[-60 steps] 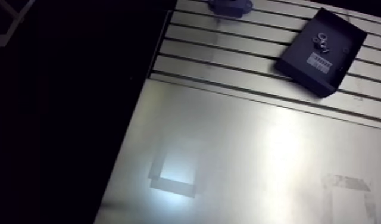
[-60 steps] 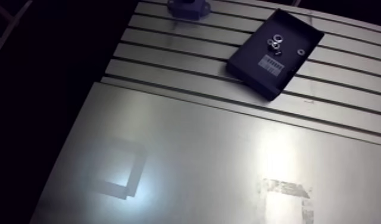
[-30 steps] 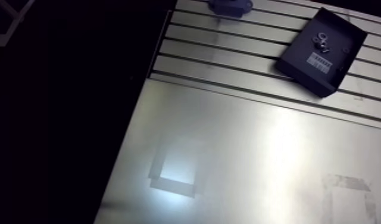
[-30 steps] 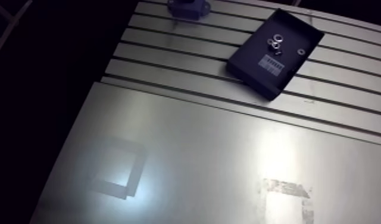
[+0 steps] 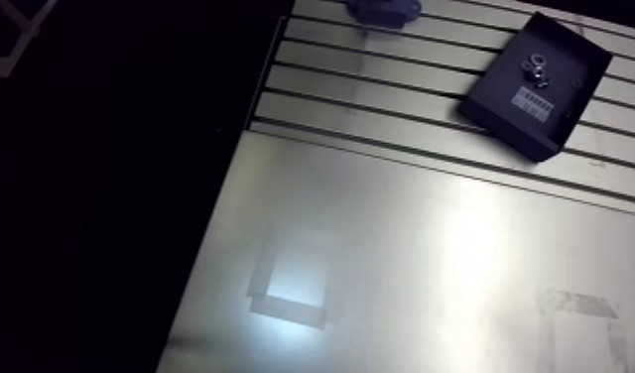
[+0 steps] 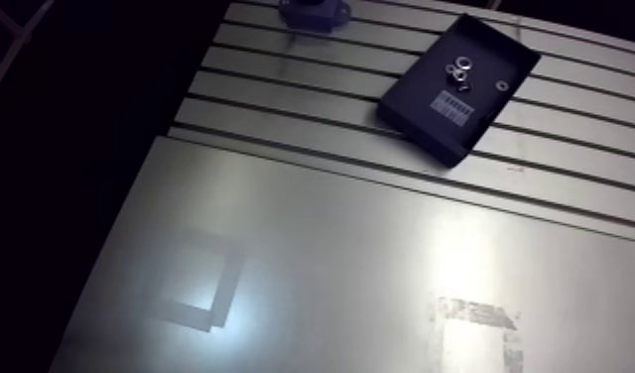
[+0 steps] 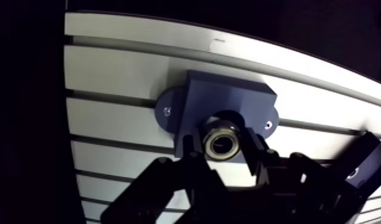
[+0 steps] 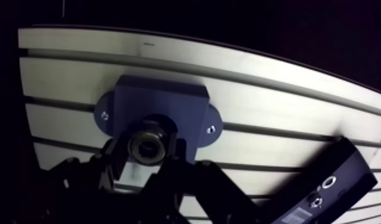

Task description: Pick up the bearing and press it into the housing until flush.

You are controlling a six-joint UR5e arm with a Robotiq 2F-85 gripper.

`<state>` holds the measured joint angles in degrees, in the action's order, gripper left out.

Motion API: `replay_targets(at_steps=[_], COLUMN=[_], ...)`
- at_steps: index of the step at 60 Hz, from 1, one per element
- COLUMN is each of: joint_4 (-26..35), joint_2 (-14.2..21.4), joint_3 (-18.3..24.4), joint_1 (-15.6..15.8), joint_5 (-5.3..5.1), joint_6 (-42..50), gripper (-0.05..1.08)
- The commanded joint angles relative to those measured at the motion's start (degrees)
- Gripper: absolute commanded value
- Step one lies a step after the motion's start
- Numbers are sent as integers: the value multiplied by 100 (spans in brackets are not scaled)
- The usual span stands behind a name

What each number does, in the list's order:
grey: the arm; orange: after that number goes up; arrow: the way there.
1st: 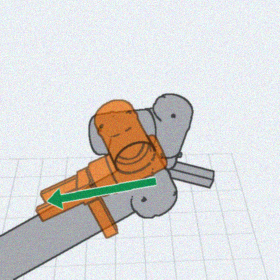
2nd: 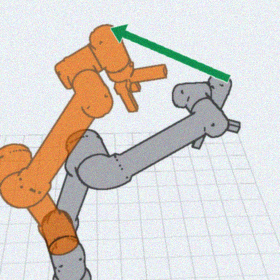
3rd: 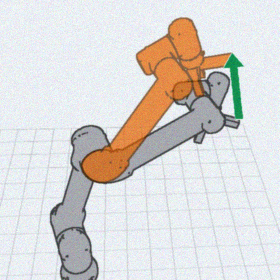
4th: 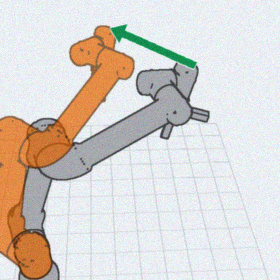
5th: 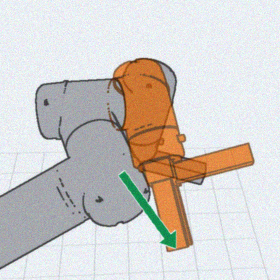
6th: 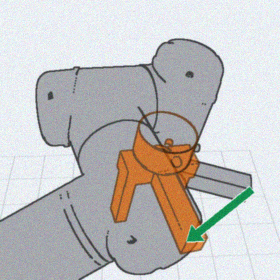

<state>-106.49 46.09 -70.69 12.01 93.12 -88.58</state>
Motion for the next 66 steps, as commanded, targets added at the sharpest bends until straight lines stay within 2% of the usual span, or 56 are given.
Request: replay_targets(at_steps=[1, 58, 66], joint_4=[0, -8, -17], joint_2=[-1, -106, -98], joint_3=[-1, 62, 35], joint_1=[-14, -23, -23], joint_5=[0, 0, 95], joint_6=[-6, -15, -15], gripper=[67, 67, 67])
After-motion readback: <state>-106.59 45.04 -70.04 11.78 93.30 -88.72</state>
